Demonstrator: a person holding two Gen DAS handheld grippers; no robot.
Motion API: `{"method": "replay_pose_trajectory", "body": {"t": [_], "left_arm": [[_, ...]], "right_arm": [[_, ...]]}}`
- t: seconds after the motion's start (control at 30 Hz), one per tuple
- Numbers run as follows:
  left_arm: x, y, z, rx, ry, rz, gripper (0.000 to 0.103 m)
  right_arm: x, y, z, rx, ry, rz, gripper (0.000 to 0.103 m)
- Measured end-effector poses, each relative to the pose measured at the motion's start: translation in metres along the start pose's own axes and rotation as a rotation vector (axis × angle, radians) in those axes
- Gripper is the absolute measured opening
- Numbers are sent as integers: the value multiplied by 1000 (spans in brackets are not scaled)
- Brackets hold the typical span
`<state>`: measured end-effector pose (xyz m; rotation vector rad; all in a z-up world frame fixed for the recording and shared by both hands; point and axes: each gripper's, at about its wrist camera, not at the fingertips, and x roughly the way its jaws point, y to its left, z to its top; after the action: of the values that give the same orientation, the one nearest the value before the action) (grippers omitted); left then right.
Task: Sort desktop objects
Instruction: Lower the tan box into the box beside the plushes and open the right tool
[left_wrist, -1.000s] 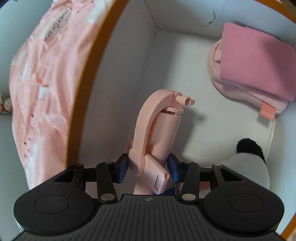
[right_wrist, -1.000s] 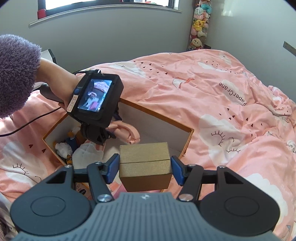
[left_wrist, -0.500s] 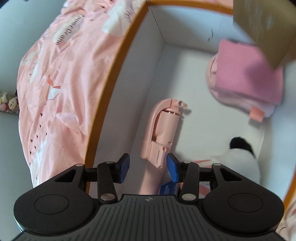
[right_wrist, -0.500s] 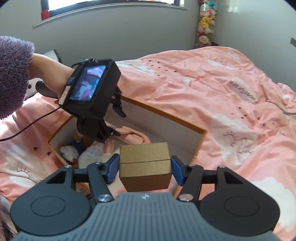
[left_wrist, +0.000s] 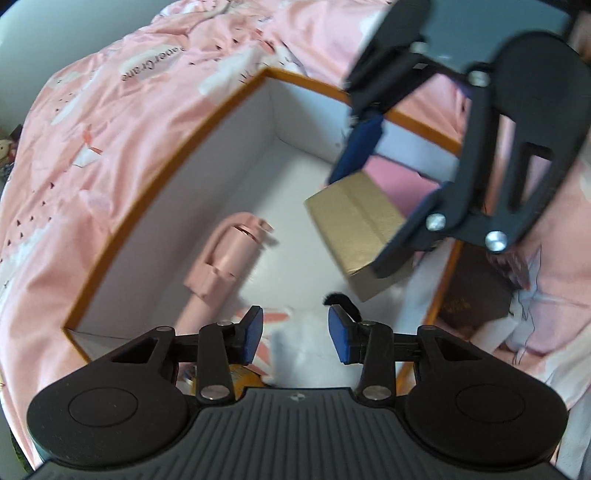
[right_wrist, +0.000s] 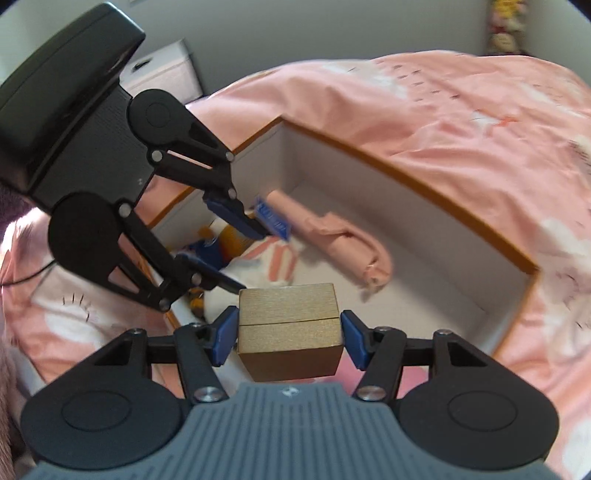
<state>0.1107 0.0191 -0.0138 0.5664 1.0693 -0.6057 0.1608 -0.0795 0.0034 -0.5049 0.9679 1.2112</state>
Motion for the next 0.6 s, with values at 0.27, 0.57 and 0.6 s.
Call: {"method": "replay_pose_trajectory", "body": {"t": [0.27, 0.57, 0.6], "left_arm": [[23, -5, -14, 31, 19, 12, 46], [26, 1, -17, 1, 5, -1, 47], [26, 2, -17, -1, 3, -1, 47]], "right_arm": [[41, -2, 6, -81, 97, 72, 61], [66, -2, 5, -170, 257, 116, 62], [69, -3, 6, -183, 290, 123, 62]]}}
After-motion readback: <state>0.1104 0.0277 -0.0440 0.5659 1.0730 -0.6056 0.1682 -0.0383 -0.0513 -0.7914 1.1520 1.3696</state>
